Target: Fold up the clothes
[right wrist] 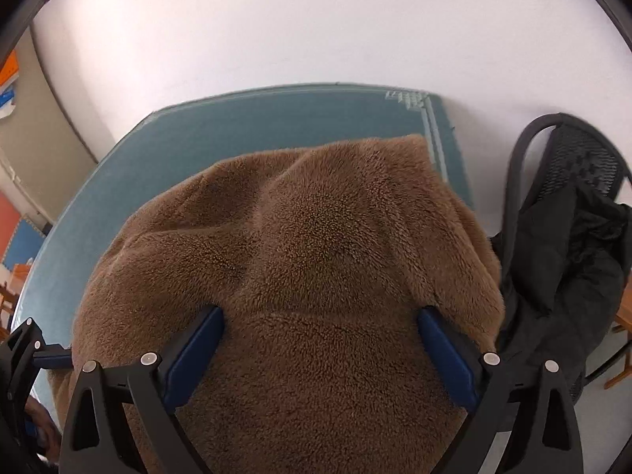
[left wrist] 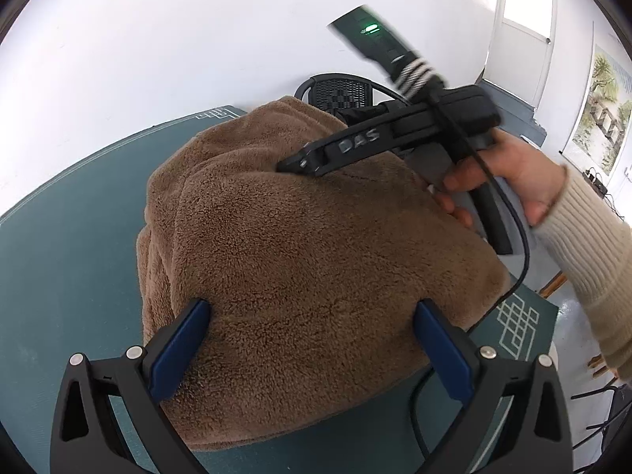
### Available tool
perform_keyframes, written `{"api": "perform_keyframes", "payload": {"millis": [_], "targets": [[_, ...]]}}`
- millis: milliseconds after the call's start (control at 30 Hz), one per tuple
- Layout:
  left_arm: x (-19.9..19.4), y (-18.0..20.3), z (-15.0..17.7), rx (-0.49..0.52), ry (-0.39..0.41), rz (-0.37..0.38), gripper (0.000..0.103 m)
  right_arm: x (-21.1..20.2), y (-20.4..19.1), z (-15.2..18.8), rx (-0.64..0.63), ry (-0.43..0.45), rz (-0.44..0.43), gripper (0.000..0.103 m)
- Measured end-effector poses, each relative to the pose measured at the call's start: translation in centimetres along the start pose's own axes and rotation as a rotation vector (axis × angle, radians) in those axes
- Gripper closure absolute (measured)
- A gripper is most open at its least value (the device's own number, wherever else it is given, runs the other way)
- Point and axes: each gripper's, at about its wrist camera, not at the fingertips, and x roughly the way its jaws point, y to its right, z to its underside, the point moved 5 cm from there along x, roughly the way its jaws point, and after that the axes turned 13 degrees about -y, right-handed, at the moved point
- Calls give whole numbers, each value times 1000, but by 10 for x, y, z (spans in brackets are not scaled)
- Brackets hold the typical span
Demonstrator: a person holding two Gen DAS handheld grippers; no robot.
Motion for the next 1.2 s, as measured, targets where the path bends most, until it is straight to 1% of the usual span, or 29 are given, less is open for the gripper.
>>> {"api": "perform_keyframes", "payload": {"millis": [67,167,200,333,367,433,533,567,667,733,800,967,1200], "targets": [[-5,-2,2,-17,-4,-4,1,-18,3,10,64,62,-6,4],[-11,-5,4,-59,-23,-10,1,-57,-2,49,166,152,-36,2],[-14,-5,4,-75,-24,-14,1,-65,-5,61,195,163,-34,1],[-27,3,12,-112,-13,-28,1,-84,-26,119,287,130,18,1],[-31,4,14,-119,-10,-34,1,-87,-31,132,297,133,24,1],[-38,8,17,-134,-10,-57,1,-88,-39,149,312,149,46,1],[-57,14,24,-149,-4,-115,1,-98,-53,169,334,179,113,1],[-64,15,28,-154,2,-133,1,-99,-58,172,338,188,130,1],[-67,13,22,-172,33,-166,1,-97,-62,171,345,194,180,1],[-71,9,19,-188,54,-188,1,-104,-69,173,344,210,200,1],[-72,6,18,-202,68,-205,1,-103,-67,173,352,226,212,1],[-79,0,23,-216,75,-238,1,-98,-62,169,375,242,190,1],[-85,8,30,-178,76,-242,0,-95,-67,172,396,230,195,1]]}}
